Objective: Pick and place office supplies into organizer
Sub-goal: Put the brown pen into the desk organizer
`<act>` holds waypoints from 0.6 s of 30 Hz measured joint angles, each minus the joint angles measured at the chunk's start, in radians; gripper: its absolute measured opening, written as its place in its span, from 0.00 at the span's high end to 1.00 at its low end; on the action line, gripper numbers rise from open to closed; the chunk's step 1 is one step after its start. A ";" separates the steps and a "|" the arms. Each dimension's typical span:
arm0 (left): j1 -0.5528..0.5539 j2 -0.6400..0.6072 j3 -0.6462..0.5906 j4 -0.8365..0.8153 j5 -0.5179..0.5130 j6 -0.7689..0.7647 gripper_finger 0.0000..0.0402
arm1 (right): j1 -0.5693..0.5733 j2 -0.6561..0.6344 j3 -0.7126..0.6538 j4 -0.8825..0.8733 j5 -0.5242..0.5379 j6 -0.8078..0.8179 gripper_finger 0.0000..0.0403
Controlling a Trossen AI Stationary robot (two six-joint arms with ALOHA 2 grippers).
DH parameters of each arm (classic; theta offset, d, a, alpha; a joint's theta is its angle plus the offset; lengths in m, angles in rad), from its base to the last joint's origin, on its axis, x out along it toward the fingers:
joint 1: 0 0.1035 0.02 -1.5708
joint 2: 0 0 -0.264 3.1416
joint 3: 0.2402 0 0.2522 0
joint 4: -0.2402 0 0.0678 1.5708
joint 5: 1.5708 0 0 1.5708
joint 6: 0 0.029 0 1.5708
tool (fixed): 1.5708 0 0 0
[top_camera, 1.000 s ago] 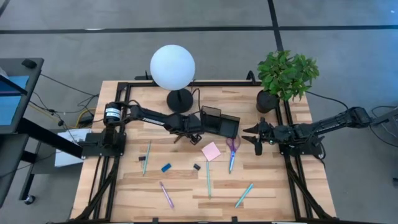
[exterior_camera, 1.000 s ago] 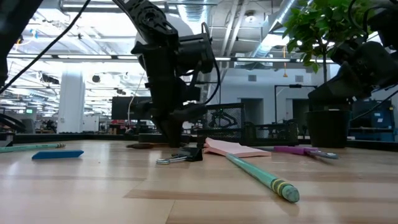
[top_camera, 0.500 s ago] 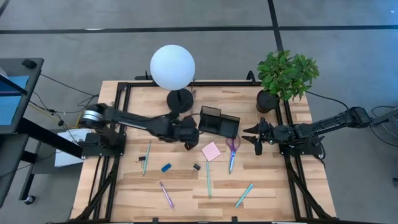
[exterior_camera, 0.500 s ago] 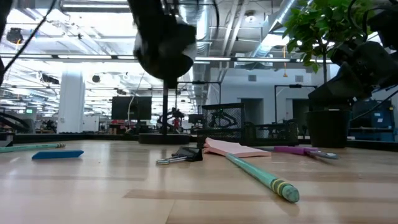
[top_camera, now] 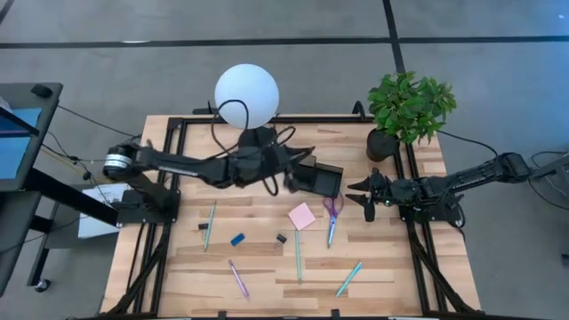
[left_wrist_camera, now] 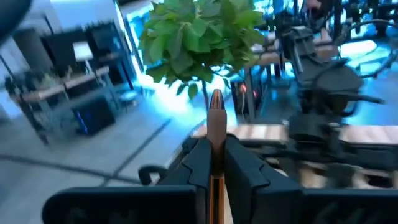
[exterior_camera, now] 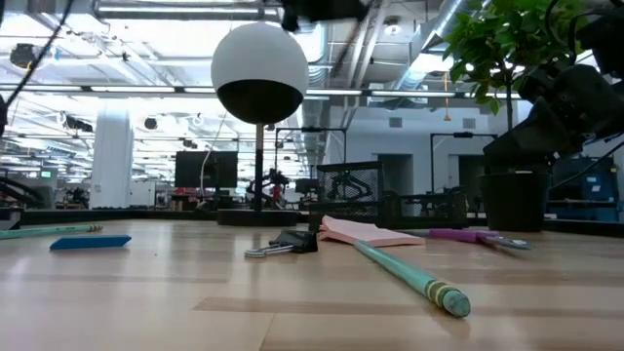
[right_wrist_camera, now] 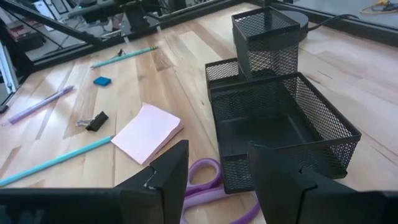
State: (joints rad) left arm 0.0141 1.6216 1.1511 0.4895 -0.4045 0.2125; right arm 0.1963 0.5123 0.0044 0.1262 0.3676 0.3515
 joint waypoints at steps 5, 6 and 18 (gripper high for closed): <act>0.102 0.136 -0.067 0.269 0.055 -0.031 0.97 | 0.000 0.000 0.000 -0.002 0.000 0.000 0.61; 0.118 0.169 -0.079 0.305 0.073 -0.033 0.97 | 0.000 0.000 0.000 -0.002 0.000 0.000 0.61; 0.162 0.368 -0.086 0.500 0.105 -0.119 0.97 | 0.000 0.000 0.000 -0.004 0.000 -0.001 0.61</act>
State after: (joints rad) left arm 0.1757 1.9896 1.0649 0.9898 -0.2994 0.0939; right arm 0.1960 0.5125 0.0044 0.1226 0.3676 0.3508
